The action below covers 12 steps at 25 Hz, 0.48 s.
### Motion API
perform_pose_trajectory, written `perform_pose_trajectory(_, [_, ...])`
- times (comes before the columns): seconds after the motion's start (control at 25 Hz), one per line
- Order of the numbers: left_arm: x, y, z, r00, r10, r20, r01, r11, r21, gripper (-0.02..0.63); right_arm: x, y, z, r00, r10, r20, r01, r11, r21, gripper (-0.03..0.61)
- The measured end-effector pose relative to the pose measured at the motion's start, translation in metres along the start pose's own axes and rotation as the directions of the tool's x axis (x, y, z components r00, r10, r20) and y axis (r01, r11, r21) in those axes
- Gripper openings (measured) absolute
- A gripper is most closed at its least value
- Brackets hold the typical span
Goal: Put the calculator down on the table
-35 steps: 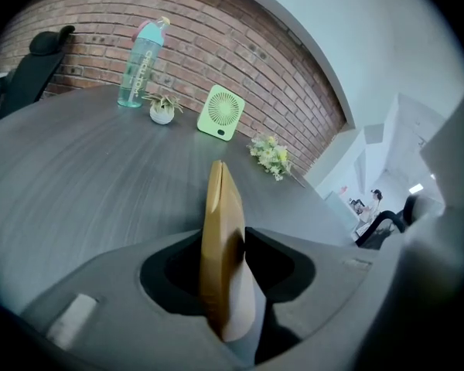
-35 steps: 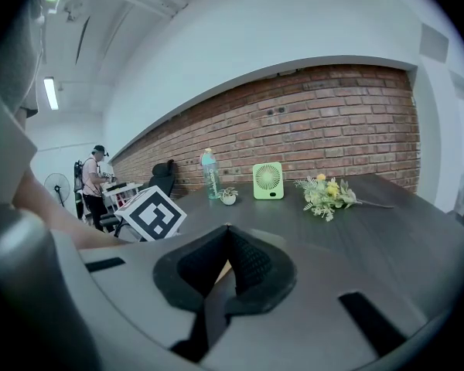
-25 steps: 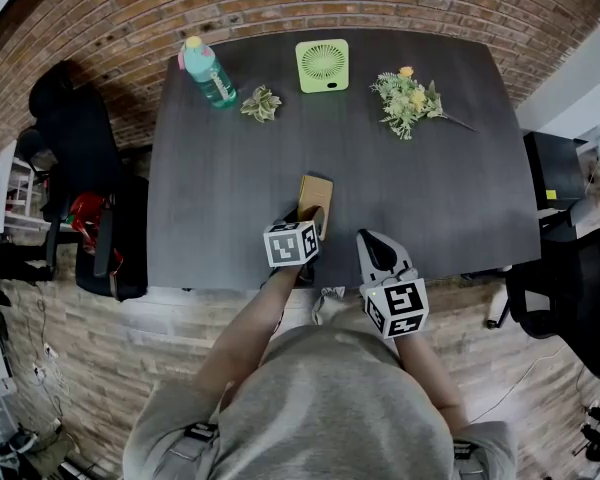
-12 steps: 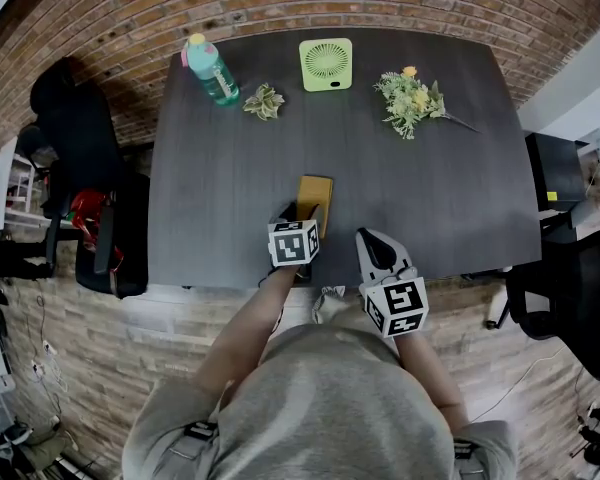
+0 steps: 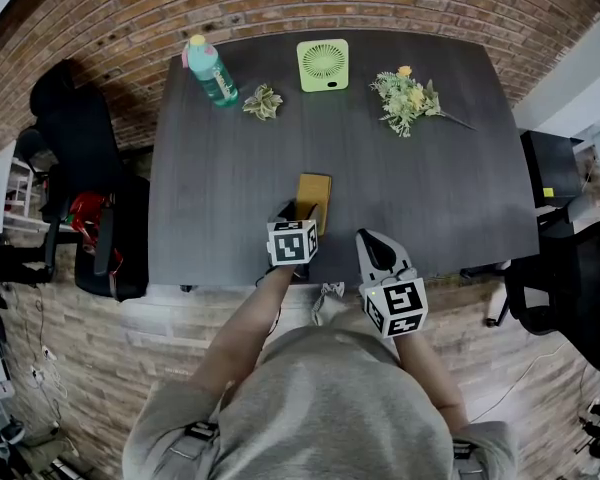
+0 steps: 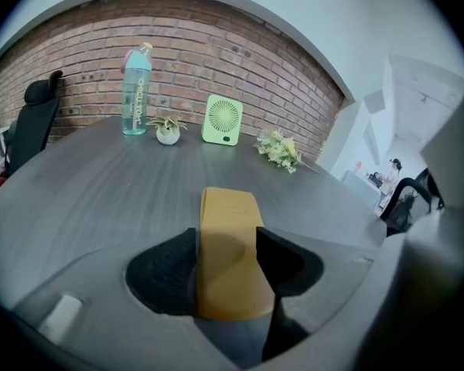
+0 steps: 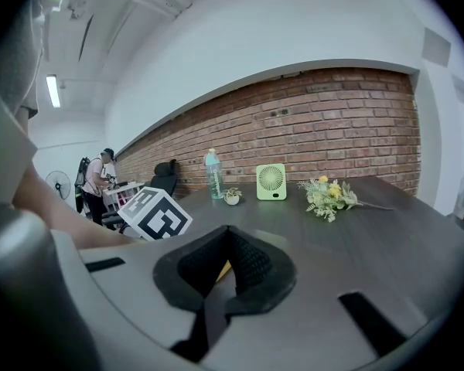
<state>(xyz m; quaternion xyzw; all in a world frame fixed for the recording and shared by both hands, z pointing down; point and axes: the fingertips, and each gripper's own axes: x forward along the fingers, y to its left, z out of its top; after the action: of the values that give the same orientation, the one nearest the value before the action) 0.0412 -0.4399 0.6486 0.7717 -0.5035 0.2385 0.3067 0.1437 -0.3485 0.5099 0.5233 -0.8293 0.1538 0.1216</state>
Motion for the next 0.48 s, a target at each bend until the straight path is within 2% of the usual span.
perform_pose_trajectory(0.24, [-0.021,-0.008,-0.006,0.999,-0.029,0.022,0.029,1.000,0.000,0.237,-0.017,0.010,-0.007,1.000,-0.019,0.010,0.019,1.000,0.004,0.002])
perform_pose_trajectory(0.48, [-0.053,-0.012,-0.011,0.997,-0.048,0.055,0.048,0.999,0.019,0.202,-0.033,0.029,-0.013,0.999,-0.032,0.025,0.032,0.999,0.005,0.002])
